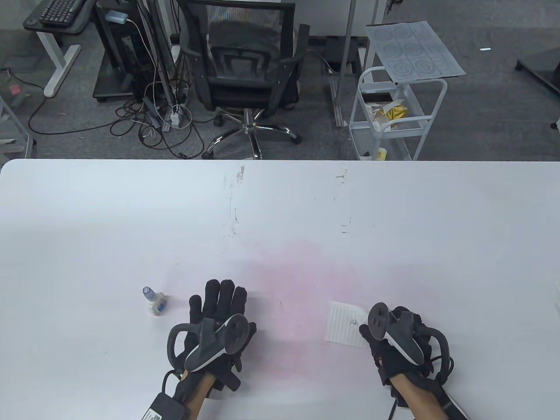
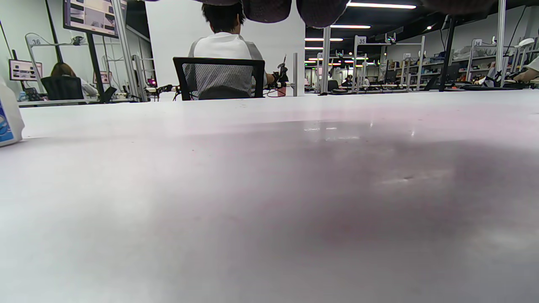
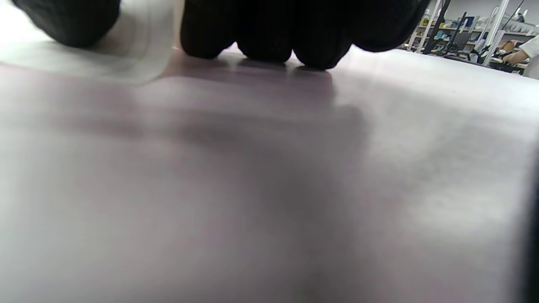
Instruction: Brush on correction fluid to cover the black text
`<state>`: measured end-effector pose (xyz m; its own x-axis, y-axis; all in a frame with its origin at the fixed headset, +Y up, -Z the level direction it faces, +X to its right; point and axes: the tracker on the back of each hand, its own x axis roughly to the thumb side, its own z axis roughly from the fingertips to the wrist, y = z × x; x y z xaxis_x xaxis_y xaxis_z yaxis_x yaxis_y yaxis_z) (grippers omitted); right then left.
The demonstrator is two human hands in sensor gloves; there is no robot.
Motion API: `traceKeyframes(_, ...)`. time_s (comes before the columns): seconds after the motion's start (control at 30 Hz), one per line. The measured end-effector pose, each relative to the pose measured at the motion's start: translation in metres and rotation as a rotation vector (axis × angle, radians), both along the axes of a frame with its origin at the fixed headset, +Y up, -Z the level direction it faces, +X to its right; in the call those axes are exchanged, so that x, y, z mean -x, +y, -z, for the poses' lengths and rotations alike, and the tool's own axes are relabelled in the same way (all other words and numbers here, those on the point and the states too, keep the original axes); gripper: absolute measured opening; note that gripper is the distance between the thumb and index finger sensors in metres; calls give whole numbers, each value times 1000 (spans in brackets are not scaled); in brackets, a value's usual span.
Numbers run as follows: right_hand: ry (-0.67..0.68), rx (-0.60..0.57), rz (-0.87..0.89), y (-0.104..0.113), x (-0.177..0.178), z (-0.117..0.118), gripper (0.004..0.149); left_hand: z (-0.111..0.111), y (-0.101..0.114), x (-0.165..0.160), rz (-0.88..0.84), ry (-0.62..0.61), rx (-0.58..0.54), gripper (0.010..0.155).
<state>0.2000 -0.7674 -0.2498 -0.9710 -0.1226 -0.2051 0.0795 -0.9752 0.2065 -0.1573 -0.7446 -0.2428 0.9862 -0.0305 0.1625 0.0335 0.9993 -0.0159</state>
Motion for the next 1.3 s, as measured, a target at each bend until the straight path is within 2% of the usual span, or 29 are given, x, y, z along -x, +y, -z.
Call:
traceKeyframes(0.17,0,-9,-12,0,0,0,55,0,0,0,0,-1,0,77)
traceKeyframes(0.63,7,-82,120,4,-3,-3,44,0,0,0,2,-1,6,78)
traceKeyframes(0.87,-13,-198,257,11,-9,-4,42,0,1,0,-1,-2,4,78)
traceKeyframes(1.03,10,-356,426,17,-17,-2,41,0,1,0,-5,0,2,78)
traceKeyframes(1.2,69,-505,549,36,-18,-5,40,0,2,2,-15,5,-3,78)
traceKeyframes(1.3,103,-554,620,47,-15,-7,39,0,2,2,-15,8,0,78)
